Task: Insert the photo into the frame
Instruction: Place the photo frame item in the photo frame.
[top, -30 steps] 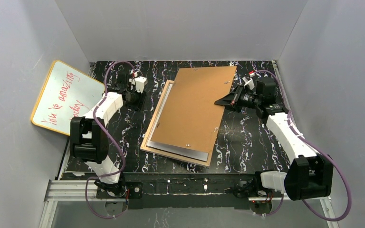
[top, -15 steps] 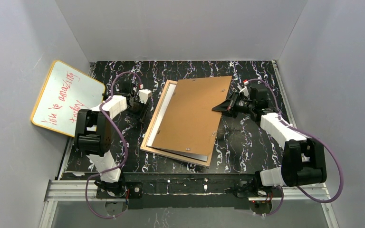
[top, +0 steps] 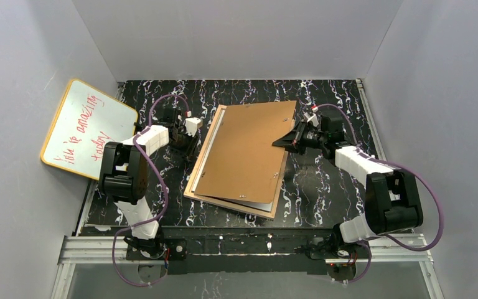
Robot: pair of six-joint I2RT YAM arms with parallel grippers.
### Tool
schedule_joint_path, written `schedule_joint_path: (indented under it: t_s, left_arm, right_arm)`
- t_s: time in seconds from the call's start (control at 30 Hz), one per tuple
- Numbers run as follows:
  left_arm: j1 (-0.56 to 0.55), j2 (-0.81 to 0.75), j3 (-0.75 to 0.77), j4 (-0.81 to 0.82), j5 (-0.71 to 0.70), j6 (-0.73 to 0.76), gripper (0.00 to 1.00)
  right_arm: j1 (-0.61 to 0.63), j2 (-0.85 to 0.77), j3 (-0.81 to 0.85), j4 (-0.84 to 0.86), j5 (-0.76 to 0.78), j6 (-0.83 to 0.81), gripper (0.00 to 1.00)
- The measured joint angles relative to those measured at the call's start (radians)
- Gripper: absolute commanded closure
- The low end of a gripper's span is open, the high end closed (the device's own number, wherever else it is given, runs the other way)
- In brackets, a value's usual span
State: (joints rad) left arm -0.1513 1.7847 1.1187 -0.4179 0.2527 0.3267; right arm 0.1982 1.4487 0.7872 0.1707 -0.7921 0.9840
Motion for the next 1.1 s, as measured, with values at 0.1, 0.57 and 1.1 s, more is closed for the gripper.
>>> schedule_joint_path:
  t_s: [0.1, 0.57, 1.1]
  left_arm:
    - [-0.005, 0.000, 0.000, -0.002, 0.010, -0.006, 0.63]
    - [-0.007, 0.000, 0.000, -0.016, 0.027, -0.009, 0.64]
    - [-0.017, 0.000, 0.002, -0.043, 0.031, 0.011, 0.67]
  right_arm:
    - [0.014, 0.022, 0.000, 0.013, 0.000, 0.005, 0.99]
    - [0.025, 0.106, 0.000, 0.063, -0.018, 0.012, 0.99]
    - [0.025, 0.200, 0.028, 0.117, -0.062, 0.012, 0.99]
